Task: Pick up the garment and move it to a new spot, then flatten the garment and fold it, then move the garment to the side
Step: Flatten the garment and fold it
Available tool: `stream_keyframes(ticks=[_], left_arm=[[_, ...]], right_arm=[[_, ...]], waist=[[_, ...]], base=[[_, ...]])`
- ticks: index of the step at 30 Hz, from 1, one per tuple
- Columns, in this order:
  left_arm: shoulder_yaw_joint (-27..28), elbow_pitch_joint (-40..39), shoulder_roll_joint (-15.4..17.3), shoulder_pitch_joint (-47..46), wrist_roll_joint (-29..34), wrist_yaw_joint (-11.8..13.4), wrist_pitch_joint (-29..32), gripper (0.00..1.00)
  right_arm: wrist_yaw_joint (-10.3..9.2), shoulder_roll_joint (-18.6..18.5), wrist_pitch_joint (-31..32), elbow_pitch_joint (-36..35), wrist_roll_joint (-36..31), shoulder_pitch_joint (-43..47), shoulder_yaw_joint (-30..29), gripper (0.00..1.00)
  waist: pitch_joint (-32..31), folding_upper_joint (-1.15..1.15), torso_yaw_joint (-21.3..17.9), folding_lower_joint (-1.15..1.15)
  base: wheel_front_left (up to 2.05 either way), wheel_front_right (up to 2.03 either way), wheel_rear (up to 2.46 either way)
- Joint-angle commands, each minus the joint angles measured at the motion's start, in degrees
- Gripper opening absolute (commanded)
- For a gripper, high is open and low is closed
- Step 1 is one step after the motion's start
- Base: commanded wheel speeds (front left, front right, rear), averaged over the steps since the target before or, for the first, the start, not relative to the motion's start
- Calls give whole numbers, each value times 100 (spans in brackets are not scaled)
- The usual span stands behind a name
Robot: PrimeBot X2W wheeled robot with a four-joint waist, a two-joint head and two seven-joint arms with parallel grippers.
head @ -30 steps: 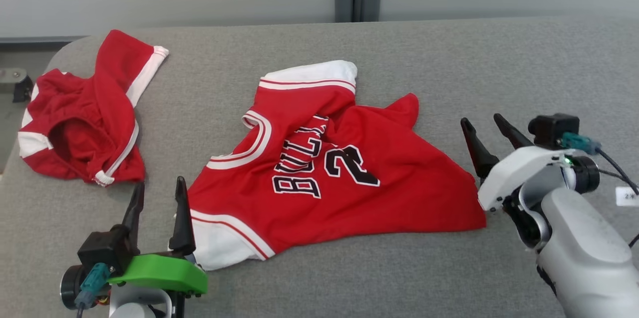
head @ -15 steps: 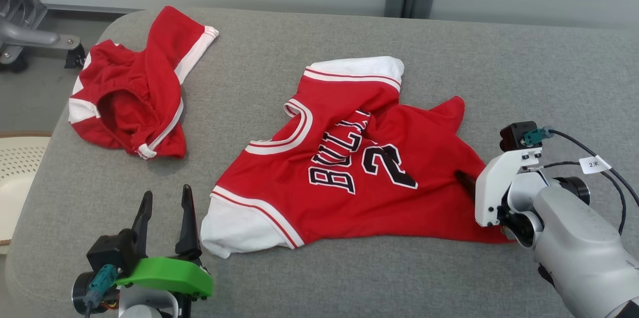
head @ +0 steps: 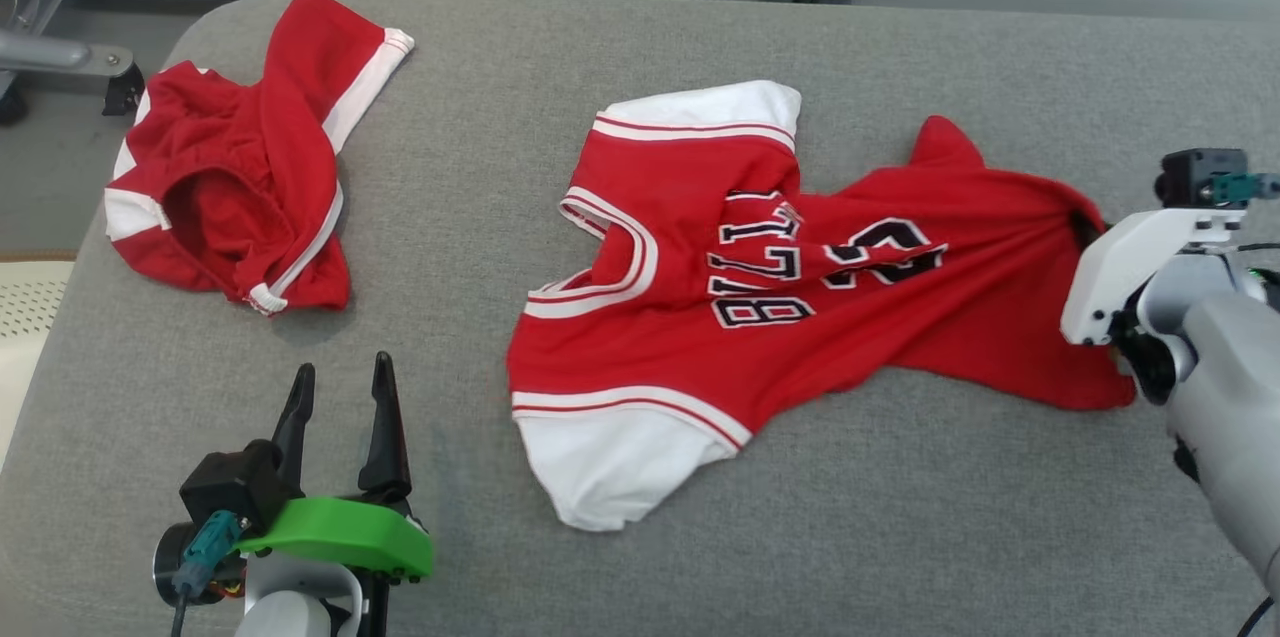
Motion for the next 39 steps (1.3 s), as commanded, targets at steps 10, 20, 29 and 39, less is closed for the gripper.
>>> stream_keyframes(ticks=[10,20,29,39], left_arm=[[177,143,-86,-121,222,-190,-17,100],[554,-262,-39,282,467,-271,-17,100],[901,-682,-125,716,687,-338,-10,100],[1224,-1106,-259,1238,836,-468,-10,100]], right_arm=[[-9,22,-756,648,-59,-154,-206,100],[-10,73,-1438,-1547,-144,760,-536,100],[-9,540,-1437,-4131,-1108,3159,-1908,100],[-8,879,-1439,-4837,-1876,4357,-2400,100]], waist=[[-124,0,-209,0],[-738,0,-684,0],[-964,0,-927,0],[-964,0,-1068,0]], base=[[0,0,0],[0,0,0],[0,0,0],[0,0,0]])
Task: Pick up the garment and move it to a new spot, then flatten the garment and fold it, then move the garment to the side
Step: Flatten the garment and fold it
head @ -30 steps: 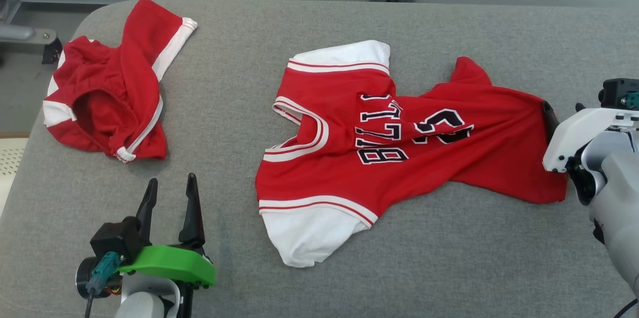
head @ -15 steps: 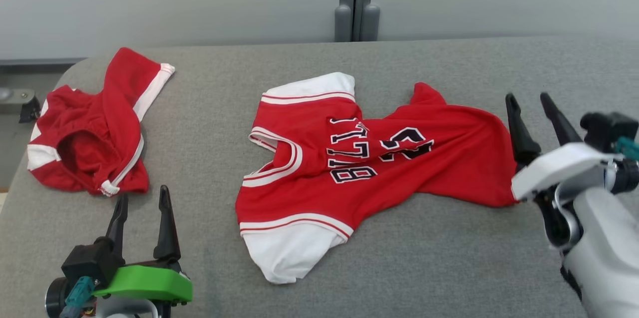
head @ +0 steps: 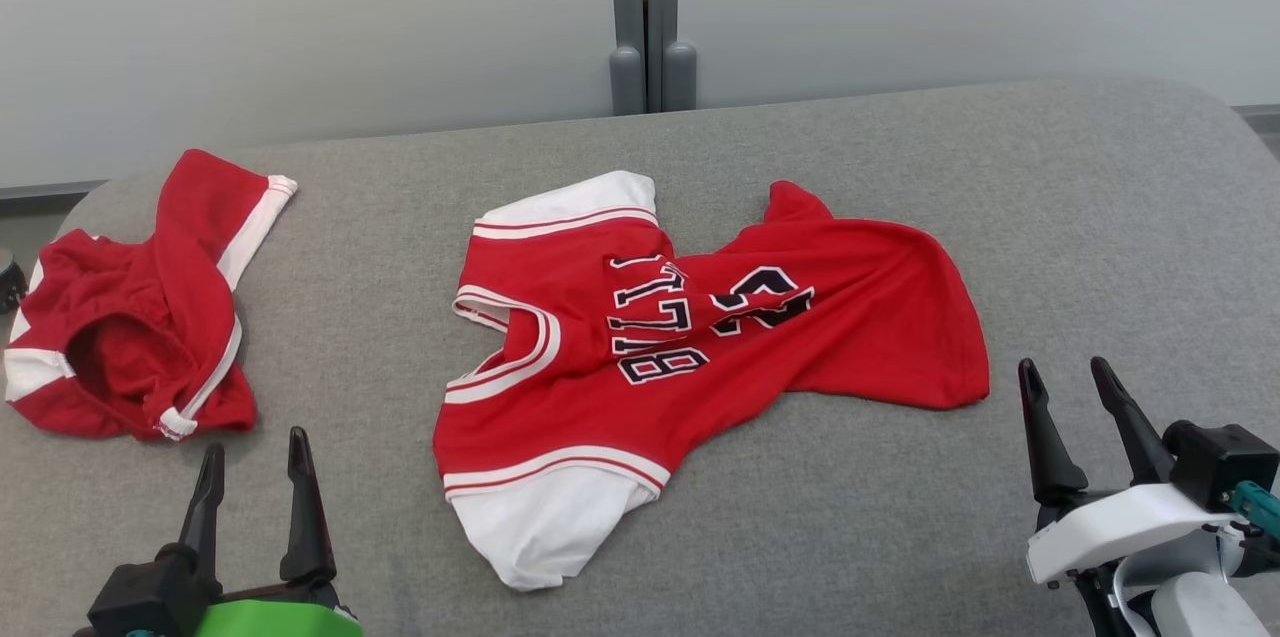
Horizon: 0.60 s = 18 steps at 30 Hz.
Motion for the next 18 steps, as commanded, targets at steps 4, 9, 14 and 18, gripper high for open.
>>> stream_keyframes(ticks=[4,9,14,18], left_arm=[[-90,91,-21,107,35,-82,0,100],[-488,464,-23,142,-125,-174,120,100],[-1282,431,-21,295,-811,-272,1249,100],[-1619,274,-20,331,-1515,-169,2017,100]], right_arm=[[-6,89,-16,61,-96,32,-84,100],[-6,141,-17,107,-90,-31,-77,100],[-6,75,-16,96,-32,-109,-110,100],[-6,103,-17,56,2,-193,-129,100]], waist=[[-1,0,-1,0],[4,0,22,0],[140,0,57,0],[218,0,55,0]], base=[[0,0,0],[0,0,0],[0,0,0],[0,0,0]])
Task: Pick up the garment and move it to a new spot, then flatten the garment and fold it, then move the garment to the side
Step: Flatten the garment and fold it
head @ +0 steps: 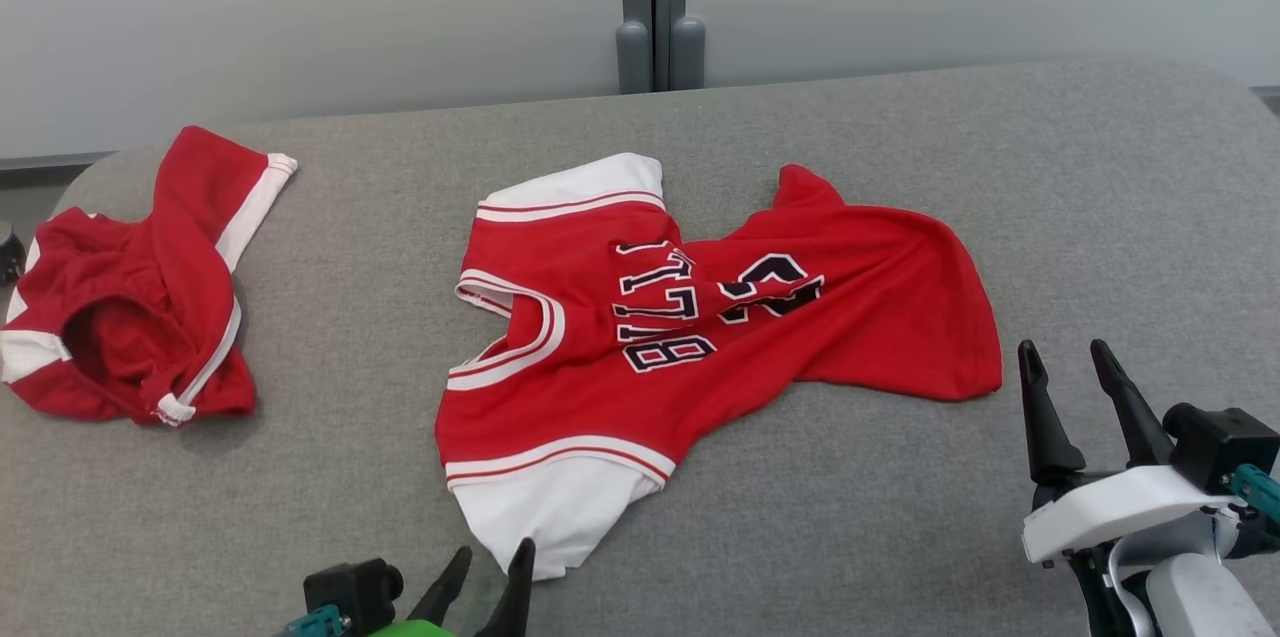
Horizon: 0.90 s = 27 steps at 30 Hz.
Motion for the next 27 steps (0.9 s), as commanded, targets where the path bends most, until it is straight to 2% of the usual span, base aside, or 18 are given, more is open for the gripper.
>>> stream_keyframes(ticks=[1,6,11,14,15,16,17,20,21,27], left_arm=[[-35,-38,24,18,-119,88,118,100],[-352,99,22,-124,-534,420,576,100],[-449,286,22,-321,-877,837,428,100],[-502,401,22,-363,-960,976,450,100],[-514,427,22,-373,-973,987,490,85],[-520,431,22,-375,-988,1003,506,76],[-540,444,28,-369,-998,1022,552,56],[-524,447,62,-370,-1026,1031,584,28],[-515,454,82,-375,-1020,1034,588,0],[-483,366,186,-335,-1069,986,647,0]], right_arm=[[-6,10,-16,-32,22,-79,17,100],[-6,39,-17,-29,47,-163,47,100],[-6,94,-17,-28,68,-204,30,100],[-6,121,-17,-9,84,-202,18,100],[-6,124,-17,-3,82,-199,6,100],[-6,124,-17,-5,81,-197,-3,100],[-6,127,-17,-10,78,-193,-30,100],[-6,161,-17,-2,68,-207,-62,100],[-6,170,-17,5,68,-219,-61,100],[-6,187,-17,19,63,-228,-78,100]], waist=[[44,0,-16,0],[133,0,-120,0],[189,0,-236,0],[212,0,-255,0],[222,0,-250,0],[228,0,-244,0],[242,0,-224,0],[256,0,-170,0],[255,0,-145,0],[247,0,17,0]], base=[[0,0,0],[0,0,0],[0,0,0],[0,0,0],[0,0,0],[0,0,0],[0,0,0],[0,0,0],[0,0,0],[0,0,0]])
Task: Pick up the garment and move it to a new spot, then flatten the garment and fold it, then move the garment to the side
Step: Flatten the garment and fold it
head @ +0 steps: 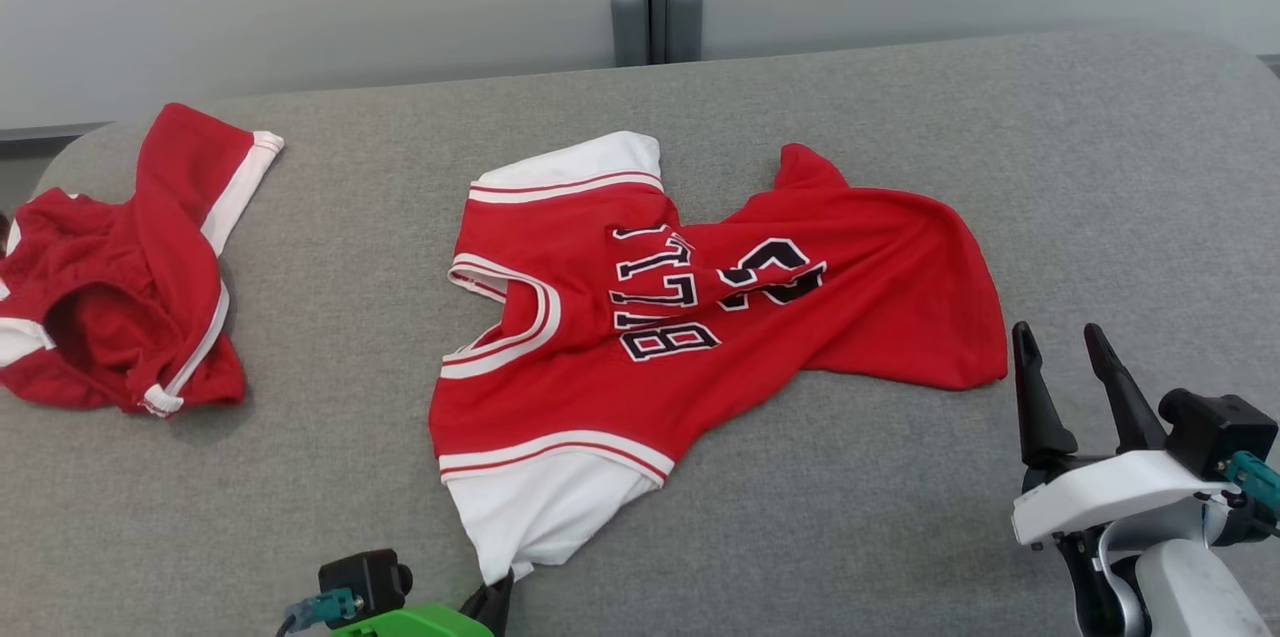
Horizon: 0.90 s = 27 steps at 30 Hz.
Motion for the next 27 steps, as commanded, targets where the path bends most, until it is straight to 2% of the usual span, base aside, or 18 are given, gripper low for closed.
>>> stream_keyframes(ticks=[1,5,9,10,12,13,14,17,20,24,27], left_arm=[[23,-59,71,13,-53,-49,35,0],[-35,-405,417,122,-52,-195,331,0],[-169,-845,994,176,-144,-598,956,0],[-201,-933,1228,171,-111,-696,1148,3],[-235,-1055,1506,137,-189,-839,1434,34],[-270,-1071,1638,141,-220,-899,1581,75],[-296,-1089,1816,149,-220,-936,1737,100],[-236,-1069,2033,175,-307,-963,1885,100],[-24,-941,2343,105,174,-649,1573,100],[258,-991,2256,102,469,-255,903,100],[254,-1181,2081,179,499,-177,608,100]], right_arm=[[-6,-2,-17,15,10,-49,-23,100],[-6,-13,-17,34,24,13,-53,100],[-6,-35,-17,106,35,24,-89,100],[-6,-47,-17,131,36,4,-91,100],[-6,-52,-17,183,45,-40,-86,100],[-6,-52,-17,204,47,-61,-73,100],[-6,-53,-17,224,51,-80,-61,100],[-6,-69,-17,240,75,-84,-48,100],[-6,-89,-17,245,92,-70,-64,100],[-6,-94,-17,224,79,-4,-106,100],[-6,-82,-17,206,65,-4,-101,100]], waist=[[-6,0,65,0],[-9,0,168,0],[-27,0,274,0],[-34,0,295,0],[-52,0,322,0],[-60,0,324,0],[-69,0,320,0],[-82,0,305,0],[-79,0,258,0],[-61,0,221,0],[-45,0,199,0]], base=[[0,0,0],[0,0,0],[0,0,0],[0,0,0],[0,0,0],[0,0,0],[0,0,0],[0,0,0],[0,0,0],[0,0,0],[0,0,0]])
